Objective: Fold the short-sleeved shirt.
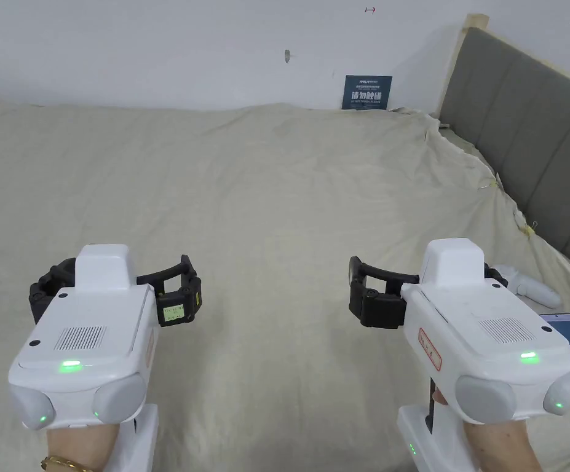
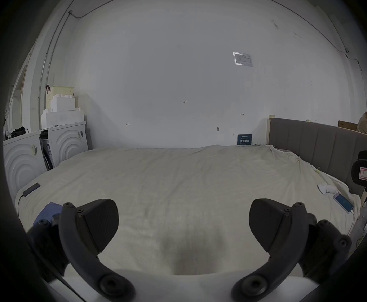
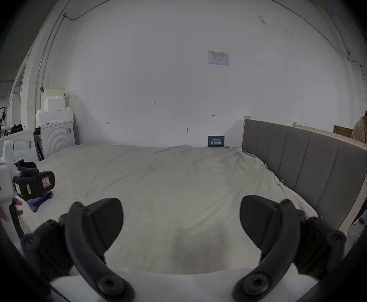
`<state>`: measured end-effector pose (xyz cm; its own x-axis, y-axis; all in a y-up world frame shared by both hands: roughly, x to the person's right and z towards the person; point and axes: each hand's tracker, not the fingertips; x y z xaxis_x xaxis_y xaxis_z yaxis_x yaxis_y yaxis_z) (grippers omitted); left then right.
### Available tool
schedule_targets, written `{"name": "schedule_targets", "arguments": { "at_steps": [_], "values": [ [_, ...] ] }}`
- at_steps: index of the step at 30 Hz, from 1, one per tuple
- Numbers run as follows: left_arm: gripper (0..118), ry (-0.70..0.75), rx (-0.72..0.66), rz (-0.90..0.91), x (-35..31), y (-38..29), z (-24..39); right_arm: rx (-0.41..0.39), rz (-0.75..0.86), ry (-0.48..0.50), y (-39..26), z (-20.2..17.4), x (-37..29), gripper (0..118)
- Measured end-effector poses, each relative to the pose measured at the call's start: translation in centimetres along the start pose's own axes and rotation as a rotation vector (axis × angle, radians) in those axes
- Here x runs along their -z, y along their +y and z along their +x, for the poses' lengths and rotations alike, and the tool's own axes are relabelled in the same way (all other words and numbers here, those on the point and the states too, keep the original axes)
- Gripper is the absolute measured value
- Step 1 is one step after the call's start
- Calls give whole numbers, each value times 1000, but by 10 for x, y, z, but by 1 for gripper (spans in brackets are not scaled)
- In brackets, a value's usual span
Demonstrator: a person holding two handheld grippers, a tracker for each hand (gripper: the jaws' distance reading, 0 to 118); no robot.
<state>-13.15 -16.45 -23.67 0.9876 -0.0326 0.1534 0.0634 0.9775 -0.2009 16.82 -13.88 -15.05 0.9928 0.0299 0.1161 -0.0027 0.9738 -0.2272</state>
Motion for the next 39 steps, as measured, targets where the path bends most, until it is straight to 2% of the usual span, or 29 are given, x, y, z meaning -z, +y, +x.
{"name": "schedule_targets", "arguments": {
  "at_steps": [3,39],
  "values": [
    [118,-18,-3,-9,0,0,0,19,-9,5,0,0,1,118],
    [118,-9,19,26,0,6,2,40,17,-5,5,6,-2,118]
  ]
}}
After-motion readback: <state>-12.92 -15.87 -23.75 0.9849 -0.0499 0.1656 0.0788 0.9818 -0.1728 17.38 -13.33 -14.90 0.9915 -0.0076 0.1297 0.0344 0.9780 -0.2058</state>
